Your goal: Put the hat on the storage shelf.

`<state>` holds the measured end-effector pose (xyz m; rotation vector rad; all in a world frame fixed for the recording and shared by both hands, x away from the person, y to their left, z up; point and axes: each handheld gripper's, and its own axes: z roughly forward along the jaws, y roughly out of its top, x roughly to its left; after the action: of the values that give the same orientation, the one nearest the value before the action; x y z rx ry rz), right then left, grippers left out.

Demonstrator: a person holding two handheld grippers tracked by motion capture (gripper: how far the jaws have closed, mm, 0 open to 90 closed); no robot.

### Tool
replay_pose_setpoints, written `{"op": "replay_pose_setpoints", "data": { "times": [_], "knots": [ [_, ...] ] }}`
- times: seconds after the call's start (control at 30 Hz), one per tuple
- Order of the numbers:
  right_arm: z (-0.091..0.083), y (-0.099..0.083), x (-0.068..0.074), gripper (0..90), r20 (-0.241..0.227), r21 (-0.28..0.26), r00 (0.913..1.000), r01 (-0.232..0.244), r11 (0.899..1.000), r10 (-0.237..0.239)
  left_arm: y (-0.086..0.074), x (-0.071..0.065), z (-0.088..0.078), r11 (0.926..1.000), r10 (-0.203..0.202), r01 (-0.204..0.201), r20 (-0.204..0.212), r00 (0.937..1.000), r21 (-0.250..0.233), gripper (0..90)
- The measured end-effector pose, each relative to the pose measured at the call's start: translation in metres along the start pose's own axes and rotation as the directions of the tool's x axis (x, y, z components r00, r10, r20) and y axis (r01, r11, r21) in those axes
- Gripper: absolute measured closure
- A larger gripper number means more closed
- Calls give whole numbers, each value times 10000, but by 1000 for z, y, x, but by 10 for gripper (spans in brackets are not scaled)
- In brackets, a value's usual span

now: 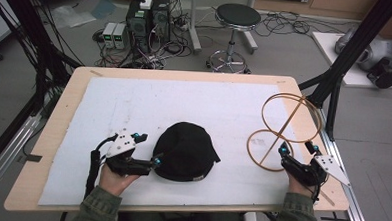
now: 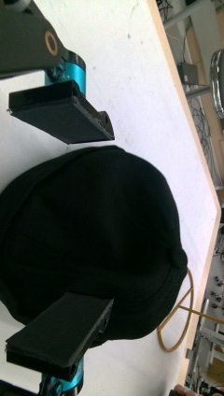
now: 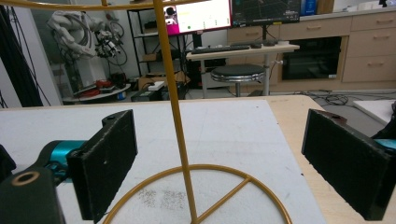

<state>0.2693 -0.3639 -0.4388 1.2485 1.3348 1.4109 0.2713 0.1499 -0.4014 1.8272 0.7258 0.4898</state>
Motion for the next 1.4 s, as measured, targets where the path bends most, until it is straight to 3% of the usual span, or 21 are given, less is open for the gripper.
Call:
{"op": "replay_pose_setpoints", "data": {
  "times": [0.3, 0.63, 0.83, 1.03, 1.27, 1.4],
  "knots": [
    [-1, 0, 1, 96, -29, 8, 10000, 21, 10000, -21, -5, -12, 17, 9989, 198, -206, 190, 9996, 419, 175],
    [0, 1, 1, 96, -56, -10, 9999, 103, 9999, -103, -8, -20, 27, 9991, 146, -160, 357, 9993, 391, 176],
    [0, 1, 1, 96, -67, -14, 9999, 83, 10000, -83, -11, -22, 31, 9989, 293, -297, 114, 9995, 371, 194],
    [0, 1, 1, 96, -64, -29, 9999, 92, 10000, -92, -14, -22, 33, 9988, 330, -332, 68, 9994, 358, 315],
    [0, 1, 1, 96, -63, -12, 9999, 105, 9999, -105, -15, -23, 35, 9990, 138, -156, 435, 9990, 412, 596],
    [0, 1, 1, 96, -75, -13, 9999, 114, 9999, -115, -17, -22, 35, 9991, 174, -194, 518, 9985, 369, 703]
  ]
}}
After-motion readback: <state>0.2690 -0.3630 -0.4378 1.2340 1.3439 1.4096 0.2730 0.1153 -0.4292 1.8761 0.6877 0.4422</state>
